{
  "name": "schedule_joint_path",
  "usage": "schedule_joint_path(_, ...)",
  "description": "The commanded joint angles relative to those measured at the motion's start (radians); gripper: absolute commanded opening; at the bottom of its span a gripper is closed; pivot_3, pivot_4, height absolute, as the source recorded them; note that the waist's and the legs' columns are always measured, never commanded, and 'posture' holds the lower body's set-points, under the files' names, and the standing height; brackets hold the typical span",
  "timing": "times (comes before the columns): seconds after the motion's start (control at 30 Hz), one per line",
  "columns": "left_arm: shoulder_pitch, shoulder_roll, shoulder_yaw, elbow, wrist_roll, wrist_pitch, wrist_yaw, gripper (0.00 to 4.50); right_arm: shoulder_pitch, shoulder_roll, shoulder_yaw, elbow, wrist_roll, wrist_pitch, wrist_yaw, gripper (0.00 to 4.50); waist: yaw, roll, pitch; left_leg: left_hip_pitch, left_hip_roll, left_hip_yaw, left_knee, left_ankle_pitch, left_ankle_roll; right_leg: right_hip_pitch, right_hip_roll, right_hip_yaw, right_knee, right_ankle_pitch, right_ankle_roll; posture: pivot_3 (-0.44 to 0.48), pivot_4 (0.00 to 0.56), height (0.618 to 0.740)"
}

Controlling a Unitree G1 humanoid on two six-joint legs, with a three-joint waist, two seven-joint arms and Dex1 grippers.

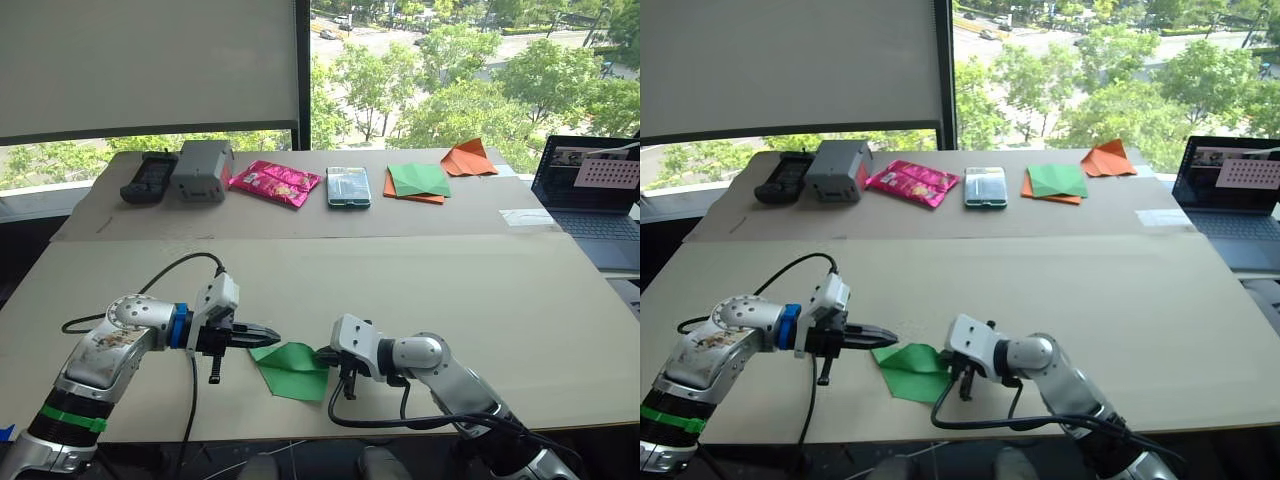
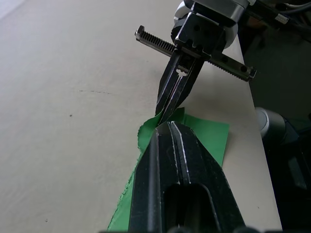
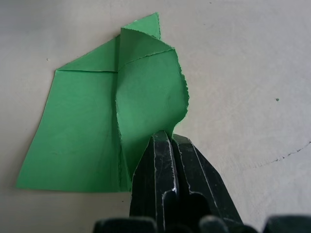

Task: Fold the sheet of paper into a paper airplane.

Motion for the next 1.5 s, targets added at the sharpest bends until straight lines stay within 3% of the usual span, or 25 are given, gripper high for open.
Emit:
schedule_joint_path(0.03,-0.002,-0.006,-0.033,0.034,0.071,-0.073,0.011,0.02,0.002,-0.008,0.015,0.006,-0.016,0.025,-0.004,0.0,0.001,-0.001,0.0,0.0,0.0,0.0,0.0,0.0,0.0,0.0,0.0,0.0,0.0,0.0,0.0,0.0,0.15,0.74)
schedule_joint_path(0.37,-0.034,-0.048,-0.115,0.178,0.229,-0.229,0.032,0.02,0.004,-0.008,0.005,-0.035,-0.005,0.055,-0.011,0.0,0.002,-0.001,0.0,0.0,0.0,0.0,0.0,0.0,0.0,0.0,0.0,0.0,0.0,0.0,0.0,0.0,0.15,0.74)
schedule_joint_path(0.57,-0.036,-0.068,-0.132,0.214,0.259,-0.258,0.028,0.02,-0.008,0.007,-0.018,-0.064,0.02,0.093,-0.02,0.0,0.002,-0.001,0.0,-0.001,0.0,0.0,0.0,0.0,0.0,0.0,0.0,0.0,0.0,0.0,0.0,0.0,0.15,0.74)
schedule_joint_path(0.83,-0.043,-0.082,-0.136,0.232,0.284,-0.262,0.032,0.0,-0.012,0.04,-0.084,-0.133,0.088,0.13,-0.04,2.66,0.004,-0.001,0.0,-0.002,0.0,0.0,0.0,0.0,0.0,0.0,0.0,0.0,0.0,0.0,0.0,0.0,0.15,0.74)
schedule_joint_path(1.17,-0.021,-0.061,-0.146,0.223,0.306,-0.263,0.025,0.0,-0.032,0.105,-0.092,-0.194,0.127,0.111,-0.092,2.66,0.002,0.0,0.0,-0.001,0.0,0.0,0.0,0.0,0.0,0.0,0.0,0.0,0.0,0.0,0.0,0.0,0.15,0.74)
schedule_joint_path(1.43,-0.01,-0.047,-0.146,0.21,0.315,-0.256,0.03,0.0,-0.023,0.118,0.003,-0.107,0.142,0.122,-0.058,0.14,0.001,0.0,0.0,-0.001,0.0,0.0,0.0,0.0,0.0,0.0,0.0,0.0,0.0,0.0,0.0,0.0,0.15,0.74)
schedule_joint_path(1.5,-0.011,-0.046,-0.145,0.211,0.315,-0.255,0.03,0.0,-0.028,0.12,0.017,-0.087,0.156,0.119,-0.033,0.06,0.001,0.0,0.0,-0.001,0.0,0.0,0.0,0.0,0.0,0.0,0.0,0.0,0.0,0.0,0.0,0.0,0.15,0.74)
